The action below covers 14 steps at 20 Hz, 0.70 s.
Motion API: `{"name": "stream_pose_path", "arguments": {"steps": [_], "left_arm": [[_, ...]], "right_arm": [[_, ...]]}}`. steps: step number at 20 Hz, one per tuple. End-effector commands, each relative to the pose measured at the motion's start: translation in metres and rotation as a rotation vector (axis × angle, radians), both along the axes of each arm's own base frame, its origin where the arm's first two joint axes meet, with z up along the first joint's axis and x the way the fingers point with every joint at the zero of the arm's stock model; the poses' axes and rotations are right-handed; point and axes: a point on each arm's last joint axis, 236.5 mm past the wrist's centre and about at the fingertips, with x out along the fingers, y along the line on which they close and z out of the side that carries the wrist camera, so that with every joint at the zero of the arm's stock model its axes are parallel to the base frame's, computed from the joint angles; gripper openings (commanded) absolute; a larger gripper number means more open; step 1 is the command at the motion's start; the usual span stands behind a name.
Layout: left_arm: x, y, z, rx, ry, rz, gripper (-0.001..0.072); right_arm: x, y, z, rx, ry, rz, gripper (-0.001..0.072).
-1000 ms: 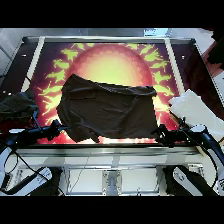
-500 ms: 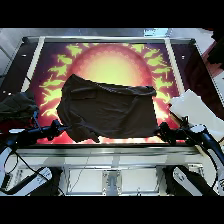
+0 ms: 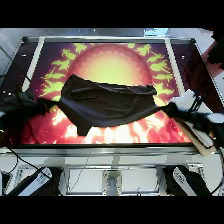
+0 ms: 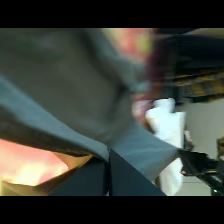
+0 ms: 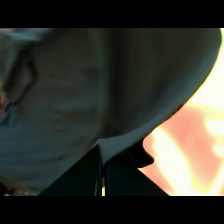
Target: Fold the shirts.
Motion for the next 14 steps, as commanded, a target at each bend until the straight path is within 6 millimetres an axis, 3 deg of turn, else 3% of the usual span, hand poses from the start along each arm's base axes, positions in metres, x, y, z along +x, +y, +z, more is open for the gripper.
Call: {"name": "stream_pose_path", "arguments": {"steps": [1, 3, 5, 7, 9, 10, 12, 14], "left_arm": [[-0.017, -0.023, 0.176, -0.013, -0.483, -0.129, 0.0010], [-0.051, -0.041, 0.247, 0.166, -0.702, -0.155, 0.0010], [-0.082, -0.055, 0.305, 0.400, -0.875, -0.090, 0.0010], [-0.098, -0.043, 0.347, 0.629, -0.948, 0.102, 0.0011], [-0.114, -0.008, 0.384, 0.806, -0.950, 0.377, 0.0011], [-0.123, 0.010, 0.397, 0.859, -0.933, 0.494, 0.0011], [-0.129, 0.020, 0.402, 0.892, -0.907, 0.551, 0.0011], [-0.117, 0.022, 0.384, 0.889, -0.842, 0.498, 0.0010]], "right_arm": [[-0.010, 0.005, 0.114, -0.243, -0.300, 0.160, 0.0029], [-0.030, 0.003, 0.183, -0.375, -0.448, 0.126, 0.0030], [-0.059, -0.005, 0.257, -0.530, -0.631, 0.026, 0.0029], [-0.096, -0.026, 0.323, -0.701, -0.768, -0.142, 0.0028], [-0.138, -0.056, 0.375, -0.878, -0.836, -0.324, 0.0028], [-0.154, -0.065, 0.395, -0.941, -0.864, -0.386, 0.0026], [-0.163, -0.068, 0.419, -0.972, -0.913, -0.425, 0.0026], [-0.136, -0.067, 0.409, -0.923, -0.874, -0.374, 0.0027]]}}
